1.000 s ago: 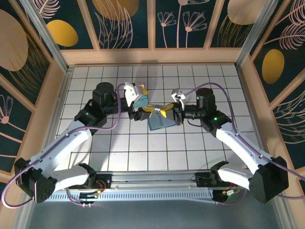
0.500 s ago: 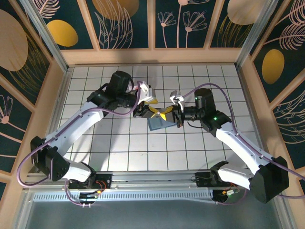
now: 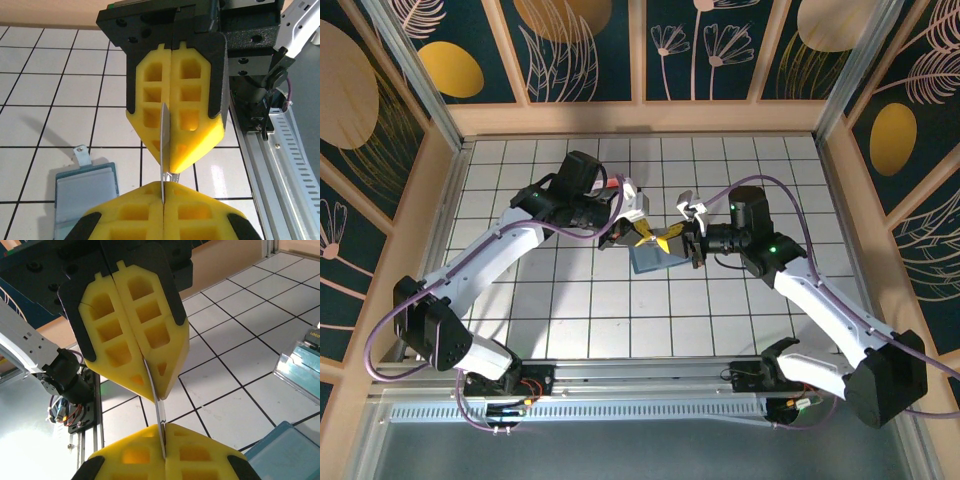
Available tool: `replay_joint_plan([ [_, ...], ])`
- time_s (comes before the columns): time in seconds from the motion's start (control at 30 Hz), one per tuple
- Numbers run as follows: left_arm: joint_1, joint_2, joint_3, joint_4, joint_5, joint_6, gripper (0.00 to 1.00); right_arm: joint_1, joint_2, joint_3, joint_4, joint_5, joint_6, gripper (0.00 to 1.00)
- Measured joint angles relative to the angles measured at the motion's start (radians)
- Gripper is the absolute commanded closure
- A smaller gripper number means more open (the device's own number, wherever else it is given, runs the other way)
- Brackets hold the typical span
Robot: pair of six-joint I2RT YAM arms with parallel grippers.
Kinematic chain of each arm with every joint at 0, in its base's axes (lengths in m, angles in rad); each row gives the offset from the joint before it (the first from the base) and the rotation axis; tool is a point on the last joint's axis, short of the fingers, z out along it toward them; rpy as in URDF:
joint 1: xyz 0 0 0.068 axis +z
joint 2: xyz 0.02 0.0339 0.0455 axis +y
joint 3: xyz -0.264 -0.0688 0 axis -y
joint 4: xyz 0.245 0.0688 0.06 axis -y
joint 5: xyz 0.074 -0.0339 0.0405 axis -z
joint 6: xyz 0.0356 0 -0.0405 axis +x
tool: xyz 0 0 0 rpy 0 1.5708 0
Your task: Take the credit cards out of the card holder
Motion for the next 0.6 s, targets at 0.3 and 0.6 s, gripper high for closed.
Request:
replay_joint_plan([
  [0.3,0.003,-0.19,-0.27,0.266,-0.186,-0.053,1.0,0.005,-0.042,-0.004,0.011,0.167,0.034,0.53],
  [0.6,0.126,-0.15,-0.315,0.397,-0.285,-0.029,1.0,0.008,-0.167,-0.064,0.064,0.47,0.095,0.43],
])
